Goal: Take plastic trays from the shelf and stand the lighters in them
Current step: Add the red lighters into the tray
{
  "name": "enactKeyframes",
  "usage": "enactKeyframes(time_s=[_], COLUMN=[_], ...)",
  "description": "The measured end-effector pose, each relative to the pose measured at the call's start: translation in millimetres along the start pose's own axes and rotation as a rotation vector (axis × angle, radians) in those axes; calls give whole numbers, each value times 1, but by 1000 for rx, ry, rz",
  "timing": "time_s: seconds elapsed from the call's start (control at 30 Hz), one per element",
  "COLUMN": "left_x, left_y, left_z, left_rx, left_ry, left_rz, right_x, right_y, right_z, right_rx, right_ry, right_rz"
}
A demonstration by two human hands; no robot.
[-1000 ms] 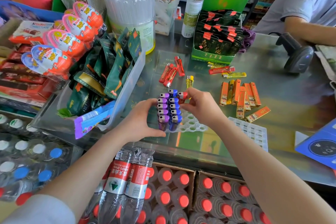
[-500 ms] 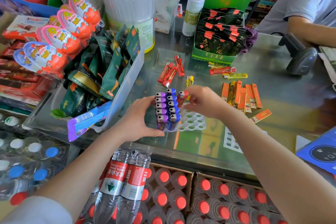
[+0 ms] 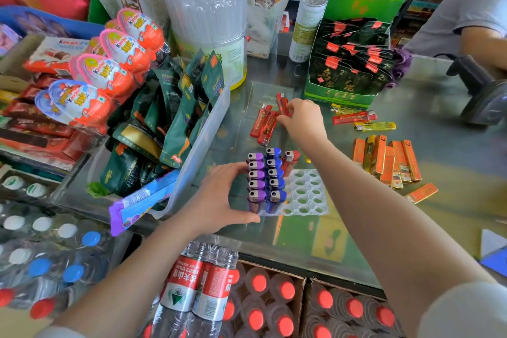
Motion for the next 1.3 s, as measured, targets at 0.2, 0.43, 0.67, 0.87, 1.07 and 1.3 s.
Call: enactKeyframes(time_s=[0.2, 0.43, 0.67, 0.87, 1.07, 1.3], left_x=[0, -1, 2, 3, 1, -1], left_y=[0, -4, -8, -4, -5, -10], left_z=[-1, -1, 0, -3, -2, 0], left_rx=[3, 44, 54, 82, 81, 73], left_ry=[3, -7, -30, -10, -15, -37], left_rz=[-15, -51, -91, -89, -103, -116], right_x=[9, -33, -122, -148, -146, -145], right_y=[5, -15, -53, -55, -42, -29], right_z=[-2, 39, 54, 34, 23, 23], right_rx=[-171, 101, 664, 764, 486, 189], right_ry=[52, -22, 42, 88, -42, -72], right_rz=[-32, -24, 5, 40, 146, 298])
Point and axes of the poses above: each hand's wrist, its own x-axis towards the middle knuckle, its own z-axis out of the back of the hand, y = z × x, the point moved 7 cm from there along x, towards the middle knuckle, and after that the axes turned 8 degrees about -z, right-handed, at the moved point
